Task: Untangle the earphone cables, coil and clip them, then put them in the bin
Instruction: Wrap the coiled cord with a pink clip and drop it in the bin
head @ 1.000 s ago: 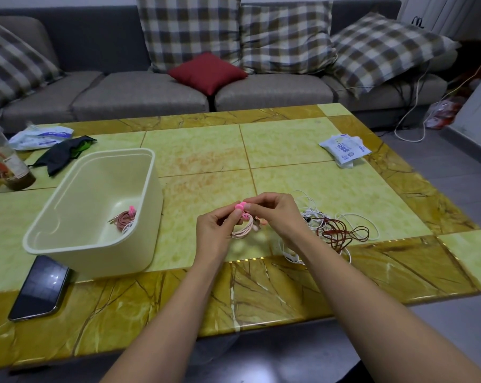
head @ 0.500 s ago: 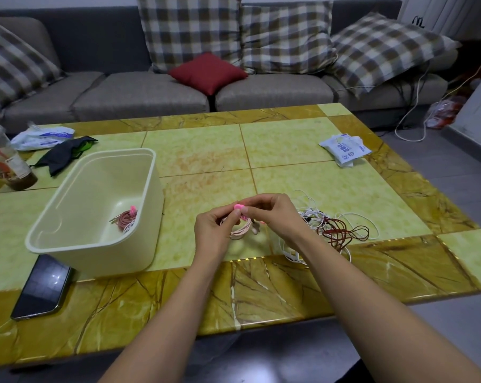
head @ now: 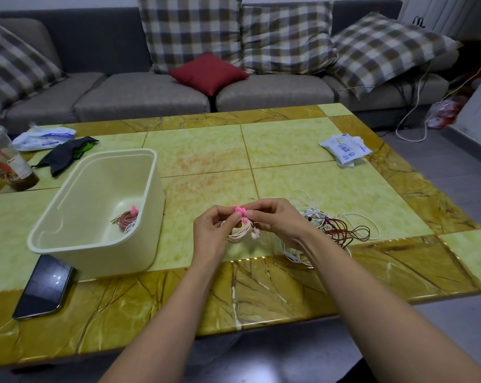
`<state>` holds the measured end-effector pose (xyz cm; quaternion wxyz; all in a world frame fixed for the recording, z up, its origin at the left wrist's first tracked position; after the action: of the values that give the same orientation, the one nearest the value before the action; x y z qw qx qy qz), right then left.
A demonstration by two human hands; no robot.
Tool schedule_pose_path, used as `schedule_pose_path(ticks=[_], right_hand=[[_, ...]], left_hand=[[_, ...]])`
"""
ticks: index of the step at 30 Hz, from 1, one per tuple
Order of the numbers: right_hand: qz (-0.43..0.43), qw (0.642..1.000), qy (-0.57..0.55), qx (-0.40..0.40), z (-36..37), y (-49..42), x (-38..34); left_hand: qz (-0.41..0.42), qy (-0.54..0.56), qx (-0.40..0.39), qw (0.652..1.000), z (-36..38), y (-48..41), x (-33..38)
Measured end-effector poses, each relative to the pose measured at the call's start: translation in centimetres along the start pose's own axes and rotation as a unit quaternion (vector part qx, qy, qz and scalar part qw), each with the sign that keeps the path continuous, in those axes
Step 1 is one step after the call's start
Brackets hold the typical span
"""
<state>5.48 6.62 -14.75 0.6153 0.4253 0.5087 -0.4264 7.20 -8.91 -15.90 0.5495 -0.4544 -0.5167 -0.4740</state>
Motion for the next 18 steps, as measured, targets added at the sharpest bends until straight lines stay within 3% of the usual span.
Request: schedule_pose_path(ticks=[6,18], right_hand=[[-0.004,0.995,-0.001,0.099,-0.88,-0.41,0.15],[-0.036,0.995,0.067,0.06,-0.38,0.01,-0.58]], left_hand=[[-0.011,0.006,-0.008,1.0,0.16,-0.27,0.05],[0.004,-0.059,0.011,0.998,0.25,-0.11,0.45]])
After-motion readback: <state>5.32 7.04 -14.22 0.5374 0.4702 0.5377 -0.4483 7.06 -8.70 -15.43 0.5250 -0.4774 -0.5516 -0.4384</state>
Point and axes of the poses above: each hand's wrist, its own y-axis away from the middle knuckle, its own z-axis out of the palm, x = y × z, the point moved 3 cm from there along -y, towards the middle knuckle, and after that the axes turned 3 degrees about -z, right-handed, at the moved point
